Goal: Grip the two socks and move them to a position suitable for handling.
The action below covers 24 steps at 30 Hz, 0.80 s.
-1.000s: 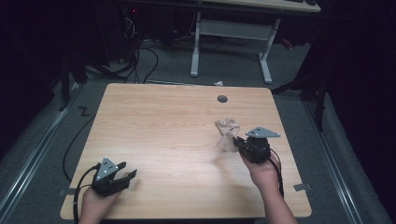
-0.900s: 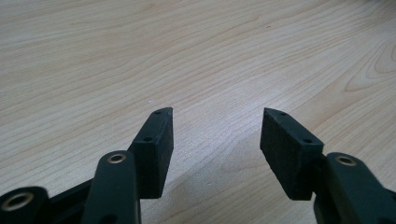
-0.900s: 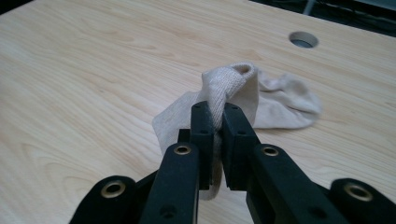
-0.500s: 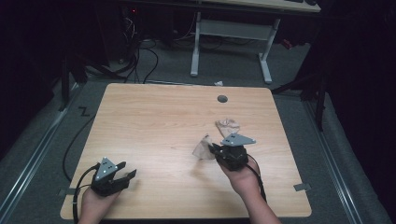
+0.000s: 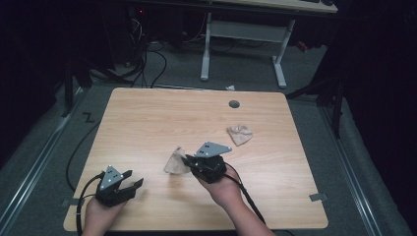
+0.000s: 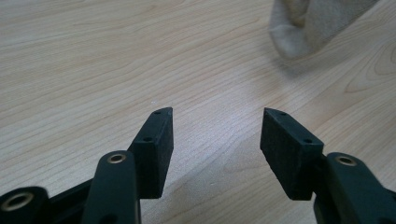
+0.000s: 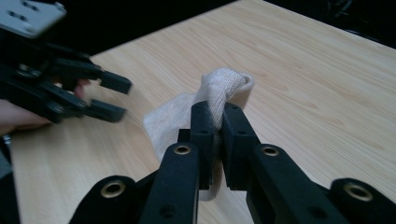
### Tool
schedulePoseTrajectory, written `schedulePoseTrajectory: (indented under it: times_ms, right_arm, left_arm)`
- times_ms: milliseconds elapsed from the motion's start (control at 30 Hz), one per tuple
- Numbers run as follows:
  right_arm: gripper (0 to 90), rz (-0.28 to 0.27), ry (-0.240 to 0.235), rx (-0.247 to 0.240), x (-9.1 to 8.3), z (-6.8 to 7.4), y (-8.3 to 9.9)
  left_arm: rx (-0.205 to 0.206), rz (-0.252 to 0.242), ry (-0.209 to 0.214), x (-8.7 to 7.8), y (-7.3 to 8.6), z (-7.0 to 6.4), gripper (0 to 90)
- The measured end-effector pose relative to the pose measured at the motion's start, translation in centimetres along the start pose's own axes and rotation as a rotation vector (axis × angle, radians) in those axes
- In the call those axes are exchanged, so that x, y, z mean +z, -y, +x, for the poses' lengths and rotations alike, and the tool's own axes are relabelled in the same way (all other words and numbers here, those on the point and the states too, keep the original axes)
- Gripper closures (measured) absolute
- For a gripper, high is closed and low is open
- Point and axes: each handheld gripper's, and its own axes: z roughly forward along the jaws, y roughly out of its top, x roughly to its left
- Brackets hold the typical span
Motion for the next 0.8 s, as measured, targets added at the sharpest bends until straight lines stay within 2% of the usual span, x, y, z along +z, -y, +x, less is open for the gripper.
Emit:
schedulePoseTrajectory:
  times_ms: [100,133,333,800]
  right_arm:
    - [84.7,0.005,-0.010,-0.019,0.6,0.5,-0.3]
    - [84.7,0.014,-0.014,-0.013,0.8,0.5,-0.1]
    - [84.6,0.064,0.016,-0.009,1.2,-0.2,1.4]
    - [84.3,0.160,0.067,0.106,1.1,-3.0,7.4]
  left_arm:
    - [0.000,0.001,0.001,0.0,0.0,0.1,44.9]
    - [-0.001,0.002,0.001,0.0,0.0,0.1,44.9]
    - [0.000,0.001,0.003,0.0,0.0,0.0,44.9]
    - [0.018,0.015,0.015,0.4,0.0,-0.6,45.0]
